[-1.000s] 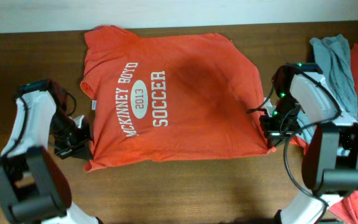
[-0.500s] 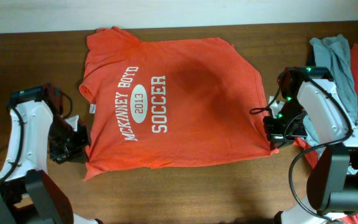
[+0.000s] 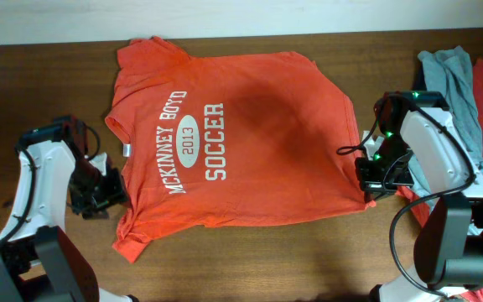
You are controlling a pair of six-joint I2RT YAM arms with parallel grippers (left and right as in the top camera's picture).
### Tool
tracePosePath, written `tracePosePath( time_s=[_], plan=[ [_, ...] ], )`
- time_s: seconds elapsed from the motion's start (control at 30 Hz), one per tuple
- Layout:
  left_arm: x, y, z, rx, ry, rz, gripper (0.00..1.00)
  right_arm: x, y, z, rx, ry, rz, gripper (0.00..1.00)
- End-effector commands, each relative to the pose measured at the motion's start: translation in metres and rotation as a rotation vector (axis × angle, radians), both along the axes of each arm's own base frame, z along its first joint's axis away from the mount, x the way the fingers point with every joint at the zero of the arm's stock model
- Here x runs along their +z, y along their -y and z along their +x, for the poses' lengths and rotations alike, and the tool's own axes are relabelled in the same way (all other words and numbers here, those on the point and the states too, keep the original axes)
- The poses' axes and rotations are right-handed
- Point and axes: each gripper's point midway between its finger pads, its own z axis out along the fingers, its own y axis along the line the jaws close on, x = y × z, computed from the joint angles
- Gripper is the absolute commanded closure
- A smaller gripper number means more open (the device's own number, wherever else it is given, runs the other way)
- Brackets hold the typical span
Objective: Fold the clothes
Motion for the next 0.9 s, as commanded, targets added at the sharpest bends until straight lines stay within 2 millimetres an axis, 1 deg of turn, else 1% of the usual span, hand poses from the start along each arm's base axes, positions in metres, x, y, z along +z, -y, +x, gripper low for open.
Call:
tracePosePath(
  time_s=[0.0,0.03,0.07,0.1,0.17,0.2,0.27,0.3,0.33,0.47,0.53,0.57,0.63,0.87],
  plan=[
    [0.024,-0.019,0.050,0.038,0.208,0.054,0.38,0.003,0.001,-0.001,-0.015,0.012,-0.002,0.96],
    [0.027,-0.022,0.060,0.039,0.249,0.064,0.32,0.002,0.001,-0.001,-0.015,0.013,-0.002,0.96],
    [0.030,-0.026,0.075,0.038,0.309,0.080,0.30,0.002,0.001,0.000,-0.015,0.015,-0.002,0.96],
    [0.032,-0.029,0.088,0.038,0.363,0.093,0.31,0.002,0.001,0.000,-0.015,0.017,-0.002,0.96],
    [0.034,-0.031,0.111,0.034,0.448,0.092,0.52,0.002,0.001,0.001,-0.015,0.018,-0.002,0.96],
    [0.034,-0.028,0.118,0.019,0.477,0.070,0.58,0.002,0.001,0.001,-0.015,0.018,-0.002,0.96],
    [0.029,-0.015,0.132,-0.032,0.524,-0.018,0.77,0.002,0.001,0.001,-0.015,0.018,-0.002,0.96],
    [0.026,-0.010,0.136,-0.042,0.532,-0.050,0.85,0.002,0.001,0.001,-0.015,0.018,-0.002,0.96],
    [0.019,-0.007,0.140,-0.049,0.526,-0.070,0.90,0.002,0.001,0.001,-0.015,0.018,-0.002,0.96],
    [-0.007,-0.004,0.144,-0.058,0.478,-0.093,0.92,0.002,0.001,0.001,-0.015,0.018,-0.003,0.96],
    [-0.024,0.002,0.147,-0.075,0.457,-0.133,0.92,0.002,0.001,0.001,-0.015,0.019,-0.003,0.96],
    [-0.035,0.003,0.148,-0.073,0.437,-0.145,0.92,0.002,0.002,0.001,-0.014,0.018,-0.006,0.96],
    [-0.053,0.004,0.147,-0.068,0.396,-0.158,0.93,0.002,0.002,0.000,-0.014,0.018,-0.005,0.96],
    [-0.102,0.005,0.140,-0.054,0.296,-0.184,0.93,0.002,0.002,0.000,-0.014,0.017,-0.005,0.96]
  ],
)
